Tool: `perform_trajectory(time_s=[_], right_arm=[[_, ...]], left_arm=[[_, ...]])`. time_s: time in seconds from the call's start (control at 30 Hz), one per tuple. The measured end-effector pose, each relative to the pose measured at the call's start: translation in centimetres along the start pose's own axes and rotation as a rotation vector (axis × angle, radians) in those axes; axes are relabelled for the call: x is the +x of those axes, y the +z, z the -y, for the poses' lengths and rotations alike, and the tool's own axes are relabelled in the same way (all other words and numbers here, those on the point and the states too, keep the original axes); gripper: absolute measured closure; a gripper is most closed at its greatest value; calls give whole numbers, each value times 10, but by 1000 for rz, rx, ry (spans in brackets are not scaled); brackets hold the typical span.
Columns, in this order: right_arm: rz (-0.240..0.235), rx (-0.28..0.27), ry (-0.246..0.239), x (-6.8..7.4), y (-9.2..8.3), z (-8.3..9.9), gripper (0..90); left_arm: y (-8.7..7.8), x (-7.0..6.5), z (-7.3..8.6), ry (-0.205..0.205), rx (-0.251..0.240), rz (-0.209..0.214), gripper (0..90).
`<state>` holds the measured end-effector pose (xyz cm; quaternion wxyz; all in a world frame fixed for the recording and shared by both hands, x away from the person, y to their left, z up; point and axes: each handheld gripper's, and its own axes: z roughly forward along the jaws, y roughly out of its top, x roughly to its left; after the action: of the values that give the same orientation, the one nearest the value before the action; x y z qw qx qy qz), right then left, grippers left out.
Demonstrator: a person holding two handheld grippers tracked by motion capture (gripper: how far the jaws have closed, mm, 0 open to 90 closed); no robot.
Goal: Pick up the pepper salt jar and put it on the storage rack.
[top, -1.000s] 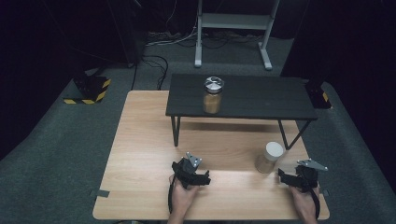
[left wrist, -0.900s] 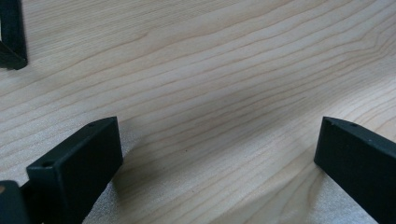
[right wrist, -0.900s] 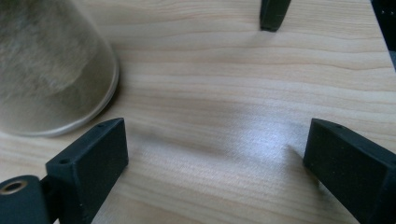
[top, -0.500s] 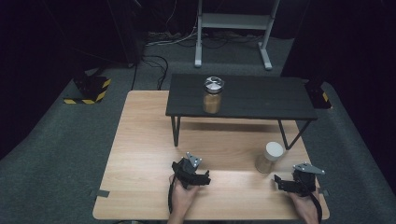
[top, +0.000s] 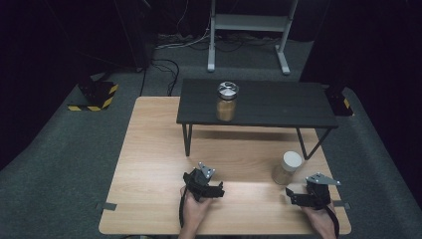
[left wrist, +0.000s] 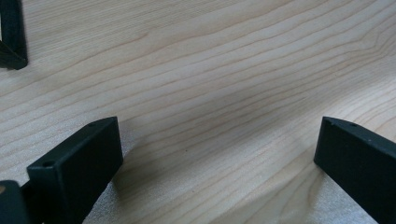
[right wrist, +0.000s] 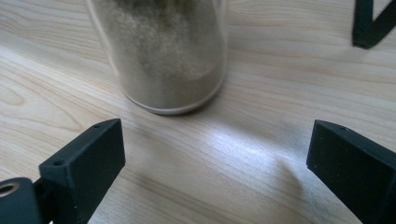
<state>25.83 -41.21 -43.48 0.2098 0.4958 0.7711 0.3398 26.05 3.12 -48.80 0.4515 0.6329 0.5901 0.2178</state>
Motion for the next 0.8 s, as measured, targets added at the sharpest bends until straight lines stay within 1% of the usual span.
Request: perform_trajectory(time_s=[0.17,0.5,0.6,0.8], right_arm=[[-12,-8,-12,1,1,-5,40],[-32,-45,-29,3,2,-17,47],[-37,-52,-27,4,2,-19,57],[-50,-83,-44,5,3,-27,83]], left_arm=[[0,0,0,1,0,-1,10],[0,0,0,1,0,-1,11],[0,0,0,0,0,0,10],[0,0,0,1,0,-1,10]])
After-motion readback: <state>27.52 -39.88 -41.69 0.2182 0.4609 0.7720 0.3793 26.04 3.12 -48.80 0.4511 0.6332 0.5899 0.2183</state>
